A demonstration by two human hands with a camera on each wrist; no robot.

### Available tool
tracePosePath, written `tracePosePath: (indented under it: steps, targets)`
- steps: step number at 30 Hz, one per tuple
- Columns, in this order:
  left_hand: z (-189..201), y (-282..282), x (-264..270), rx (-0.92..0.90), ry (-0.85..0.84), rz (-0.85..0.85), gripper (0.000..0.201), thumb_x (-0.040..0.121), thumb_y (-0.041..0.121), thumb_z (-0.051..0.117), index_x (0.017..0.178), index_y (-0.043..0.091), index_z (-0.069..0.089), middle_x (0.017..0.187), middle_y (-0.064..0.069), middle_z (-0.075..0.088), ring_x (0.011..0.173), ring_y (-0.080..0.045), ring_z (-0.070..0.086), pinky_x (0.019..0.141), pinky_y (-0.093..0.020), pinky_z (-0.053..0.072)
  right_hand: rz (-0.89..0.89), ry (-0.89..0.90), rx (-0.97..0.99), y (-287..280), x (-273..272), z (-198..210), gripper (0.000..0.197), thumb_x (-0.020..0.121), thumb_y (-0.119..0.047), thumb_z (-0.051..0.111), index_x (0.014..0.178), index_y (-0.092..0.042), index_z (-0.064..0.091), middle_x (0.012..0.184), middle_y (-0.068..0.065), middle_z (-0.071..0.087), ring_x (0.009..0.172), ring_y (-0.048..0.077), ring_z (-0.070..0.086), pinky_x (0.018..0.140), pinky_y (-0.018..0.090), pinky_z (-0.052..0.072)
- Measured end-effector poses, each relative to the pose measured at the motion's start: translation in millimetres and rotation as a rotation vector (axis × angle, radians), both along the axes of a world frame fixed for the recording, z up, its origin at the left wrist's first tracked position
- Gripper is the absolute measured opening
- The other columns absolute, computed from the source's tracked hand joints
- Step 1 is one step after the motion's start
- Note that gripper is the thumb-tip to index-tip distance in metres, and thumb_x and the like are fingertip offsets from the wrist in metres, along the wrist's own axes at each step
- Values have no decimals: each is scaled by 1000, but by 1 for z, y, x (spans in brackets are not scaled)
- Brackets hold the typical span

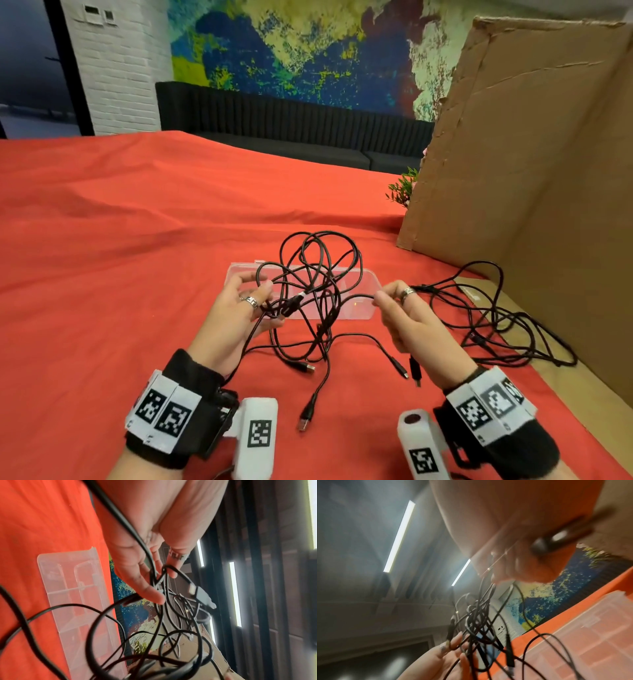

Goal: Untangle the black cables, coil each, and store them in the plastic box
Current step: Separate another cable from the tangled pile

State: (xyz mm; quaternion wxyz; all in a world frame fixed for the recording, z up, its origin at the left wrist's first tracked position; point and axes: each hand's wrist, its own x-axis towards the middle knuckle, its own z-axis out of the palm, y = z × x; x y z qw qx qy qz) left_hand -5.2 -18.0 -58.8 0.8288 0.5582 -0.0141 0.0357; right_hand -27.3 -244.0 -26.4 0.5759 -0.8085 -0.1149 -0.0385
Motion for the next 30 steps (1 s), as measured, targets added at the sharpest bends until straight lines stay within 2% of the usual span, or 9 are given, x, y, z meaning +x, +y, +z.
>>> tracePosePath:
  steps: [6,9,13,17,21,23,25,28,30]
  targets:
    - [-7,-2,1,161,123,-21,12,93,24,51,85,15,50,73,0,54,63,-12,47,55,-25,36,-28,-255,-136,23,3,-2,25,86,-21,65,67,-12,53,55,-5,45,54,5,37,54,20,32]
    - [-4,1,0,66,169,-93,11,93,22,51,92,12,51,79,-3,58,65,-17,57,61,-36,48,-85,-261,-161,25,8,-4,25,84,-23,67,64,-18,54,52,-7,47,51,4,39,53,21,34]
    - [-1,3,-3,-43,203,-194,19,93,20,51,105,5,52,97,-13,61,80,-24,60,74,-54,55,-20,-146,-205,27,7,-12,23,85,-19,66,66,-17,55,47,-7,52,42,0,46,50,10,33]
    - [3,4,-5,-137,206,-212,25,95,14,43,115,1,51,107,-13,66,91,-24,63,71,-53,56,-52,-184,-318,30,4,-21,21,80,-24,71,64,-20,59,51,-7,57,50,1,50,52,11,35]
    - [7,10,-7,-199,178,-326,41,92,-4,31,123,9,53,121,-8,65,112,-25,59,81,-59,52,-245,-318,-295,28,8,-24,20,78,-22,73,62,-19,60,50,-15,57,55,-2,54,55,8,37]
    - [8,11,-10,-163,152,-365,53,86,-14,29,123,14,54,122,-3,65,110,-20,61,80,-53,55,-271,-297,-222,24,10,-24,20,78,-20,74,63,-15,61,50,-15,60,53,-1,54,55,8,38]
    - [8,9,-11,-115,128,-348,54,84,-15,33,122,16,54,121,0,65,101,-14,65,73,-38,58,-187,-271,-259,23,8,-24,20,78,-23,74,63,-16,62,52,-9,60,52,3,52,54,12,38]
    - [7,8,-9,-132,107,-303,40,87,0,42,121,16,56,119,-2,66,94,-15,62,59,-25,50,-5,-261,-415,25,1,-23,19,77,-33,73,67,-19,66,62,-9,59,60,7,52,54,15,39]
    - [5,8,-9,-117,79,-269,38,82,14,59,119,17,57,117,-2,67,91,-14,60,58,-23,44,10,-313,-481,25,0,-19,25,75,-43,71,66,-20,66,66,-11,60,63,10,55,59,19,43]
